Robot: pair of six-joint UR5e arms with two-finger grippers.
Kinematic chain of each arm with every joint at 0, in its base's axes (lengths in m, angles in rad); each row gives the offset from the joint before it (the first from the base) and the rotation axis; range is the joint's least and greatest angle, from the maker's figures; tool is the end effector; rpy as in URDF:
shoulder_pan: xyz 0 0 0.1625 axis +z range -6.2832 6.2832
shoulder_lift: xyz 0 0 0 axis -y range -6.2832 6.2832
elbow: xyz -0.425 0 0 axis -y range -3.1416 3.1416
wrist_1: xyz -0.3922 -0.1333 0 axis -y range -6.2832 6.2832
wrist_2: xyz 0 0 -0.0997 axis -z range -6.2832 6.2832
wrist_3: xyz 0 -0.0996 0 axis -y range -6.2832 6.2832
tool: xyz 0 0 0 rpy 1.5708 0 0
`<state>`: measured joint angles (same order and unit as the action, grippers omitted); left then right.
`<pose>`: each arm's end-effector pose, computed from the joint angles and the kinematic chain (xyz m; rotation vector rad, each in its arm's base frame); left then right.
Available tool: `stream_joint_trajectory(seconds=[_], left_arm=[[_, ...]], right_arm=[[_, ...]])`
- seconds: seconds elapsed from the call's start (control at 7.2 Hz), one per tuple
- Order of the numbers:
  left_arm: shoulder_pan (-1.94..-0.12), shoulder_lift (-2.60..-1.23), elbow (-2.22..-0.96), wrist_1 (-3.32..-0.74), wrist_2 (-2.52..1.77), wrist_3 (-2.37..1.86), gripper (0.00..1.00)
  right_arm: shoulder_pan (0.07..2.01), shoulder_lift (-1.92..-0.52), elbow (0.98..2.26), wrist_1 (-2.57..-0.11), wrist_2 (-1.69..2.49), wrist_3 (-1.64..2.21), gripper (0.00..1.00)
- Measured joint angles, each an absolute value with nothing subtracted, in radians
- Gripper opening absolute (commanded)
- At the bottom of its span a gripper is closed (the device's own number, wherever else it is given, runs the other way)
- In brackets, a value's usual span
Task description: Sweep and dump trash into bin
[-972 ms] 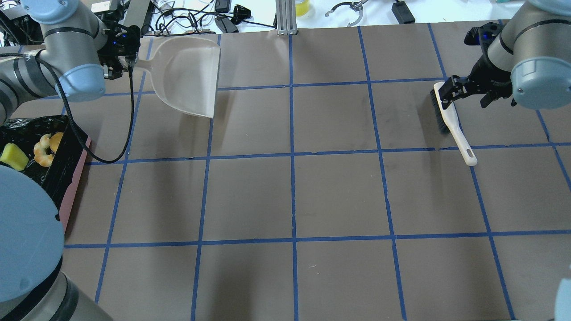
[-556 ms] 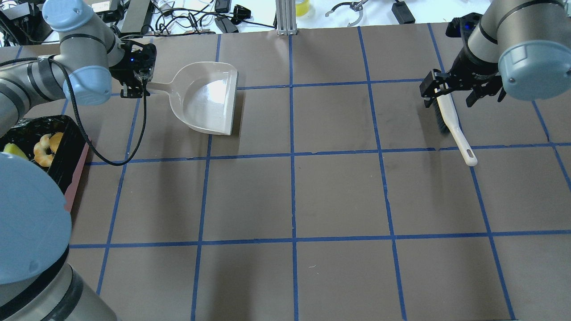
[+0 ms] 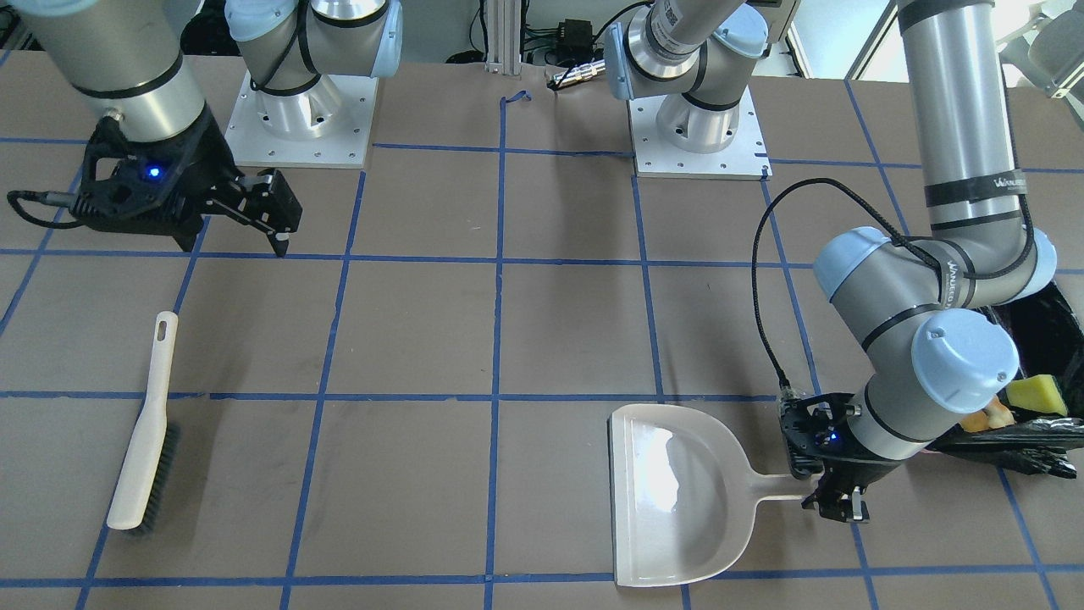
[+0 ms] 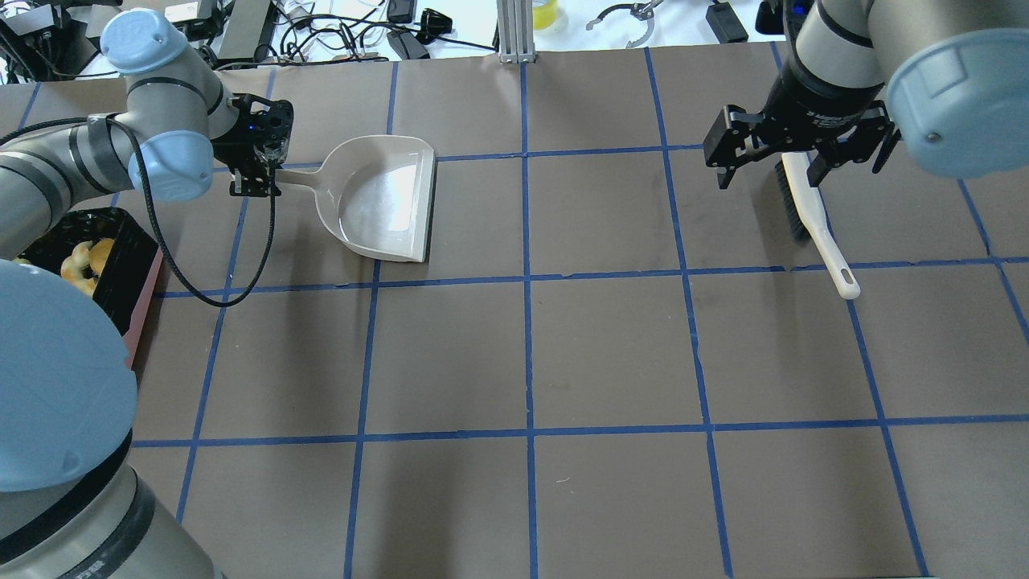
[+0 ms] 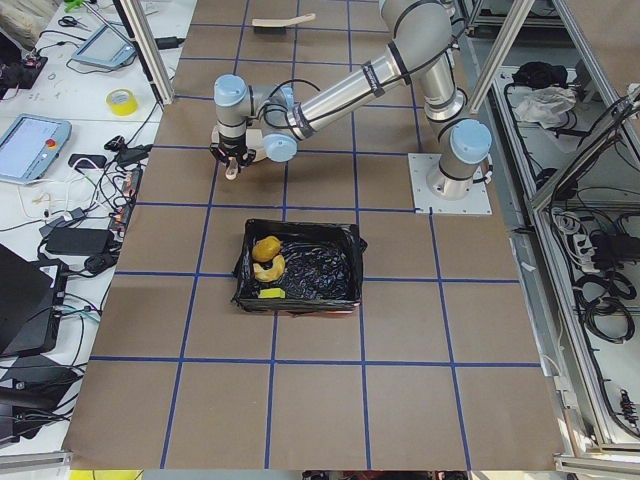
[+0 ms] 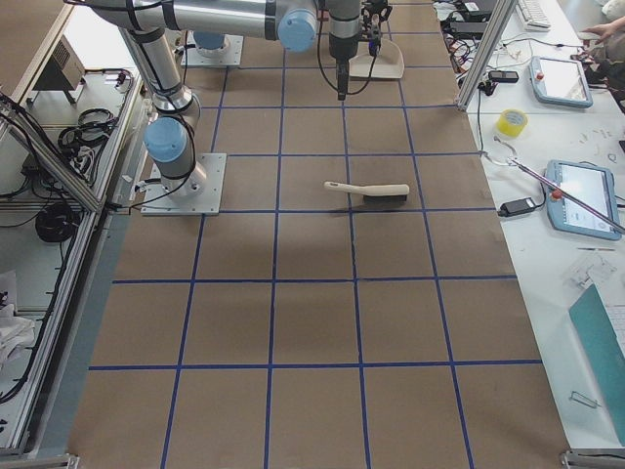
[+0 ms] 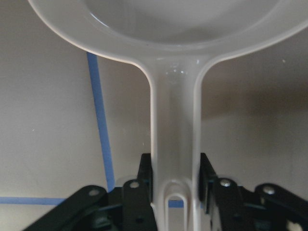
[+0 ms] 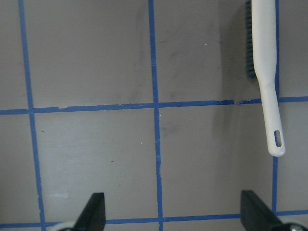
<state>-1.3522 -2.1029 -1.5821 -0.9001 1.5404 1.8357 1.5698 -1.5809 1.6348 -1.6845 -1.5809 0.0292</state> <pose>0.0107 -0.6766 0.2399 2.2046 2.1007 -0.1400 0.1318 -0.4929 0.4729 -0.0477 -3.1306 0.0939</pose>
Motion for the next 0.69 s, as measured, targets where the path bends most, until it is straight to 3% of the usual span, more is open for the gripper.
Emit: stream_joint_trajectory(seconds=[0.28, 0.69], left_arm=[[-1.403, -2.051, -1.602, -0.907, 1.551, 1.746, 0.96], [-1.510, -1.866, -1.609, -1.046, 1.593, 1.400, 0.97]], right_arm=[[1.611, -1.592, 1.587, -1.656, -1.571, 0.049, 1.00], [1.617, -1.593, 1.477, -1.457, -1.574, 0.053, 1.00]])
